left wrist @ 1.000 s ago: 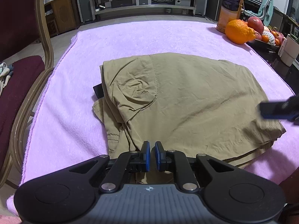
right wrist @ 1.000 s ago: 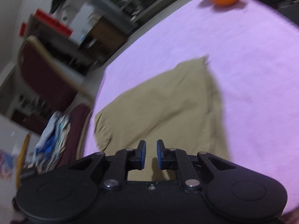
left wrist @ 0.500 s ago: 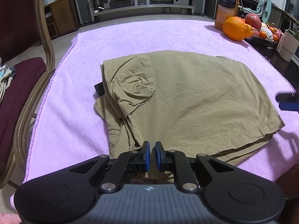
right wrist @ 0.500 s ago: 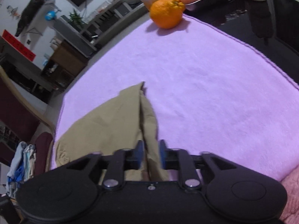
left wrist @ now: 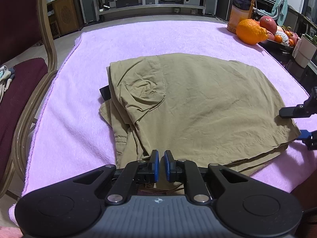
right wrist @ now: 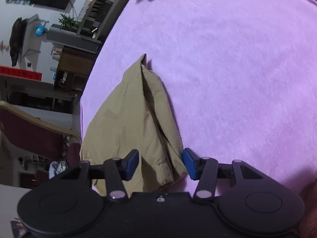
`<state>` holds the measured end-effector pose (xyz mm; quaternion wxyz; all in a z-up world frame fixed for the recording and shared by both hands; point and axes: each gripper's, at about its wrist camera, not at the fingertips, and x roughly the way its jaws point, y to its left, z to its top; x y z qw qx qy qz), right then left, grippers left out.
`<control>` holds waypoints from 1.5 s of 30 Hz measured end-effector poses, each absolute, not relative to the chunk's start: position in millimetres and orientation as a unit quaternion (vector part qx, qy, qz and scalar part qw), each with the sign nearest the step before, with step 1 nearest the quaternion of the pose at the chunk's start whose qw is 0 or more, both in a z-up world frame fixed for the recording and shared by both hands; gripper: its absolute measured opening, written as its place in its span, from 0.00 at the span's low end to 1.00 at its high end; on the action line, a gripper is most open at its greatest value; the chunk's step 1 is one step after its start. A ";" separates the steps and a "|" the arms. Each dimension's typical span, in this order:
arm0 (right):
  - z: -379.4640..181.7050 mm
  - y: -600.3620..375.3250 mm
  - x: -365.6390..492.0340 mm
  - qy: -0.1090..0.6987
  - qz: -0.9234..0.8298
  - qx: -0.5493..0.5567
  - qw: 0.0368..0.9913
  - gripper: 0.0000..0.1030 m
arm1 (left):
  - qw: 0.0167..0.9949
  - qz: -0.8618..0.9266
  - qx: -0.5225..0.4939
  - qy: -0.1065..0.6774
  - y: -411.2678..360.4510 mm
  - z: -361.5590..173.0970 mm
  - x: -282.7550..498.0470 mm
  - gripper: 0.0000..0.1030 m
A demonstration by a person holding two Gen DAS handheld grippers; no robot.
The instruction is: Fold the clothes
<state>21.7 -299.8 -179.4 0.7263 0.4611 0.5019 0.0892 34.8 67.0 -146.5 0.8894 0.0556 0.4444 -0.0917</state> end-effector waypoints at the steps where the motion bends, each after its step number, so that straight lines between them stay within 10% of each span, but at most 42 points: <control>1: -181.8 -301.5 20.7 0.506 0.087 0.473 0.716 0.47 | 0.889 -0.092 0.055 0.445 66.8 -146.4 34.8 0.13; 21: -194.8 -255.5 4.3 0.422 0.026 0.537 0.731 0.53 | 0.888 -0.092 0.053 0.447 66.4 -145.3 35.4 0.13; 23: -191.2 -243.4 10.1 0.433 0.002 0.487 0.759 0.24 | 0.888 -0.093 0.049 0.448 67.7 -145.3 35.6 0.13; 26: -179.2 -233.5 14.2 0.438 0.001 0.429 0.790 0.14 | 0.888 -0.098 0.035 0.448 71.4 -142.9 35.3 0.13; 45: 90.1 -122.3 5.4 0.219 0.211 -0.094 0.948 0.12 | 0.925 -0.162 -0.216 0.268 166.0 -62.2 11.7 0.31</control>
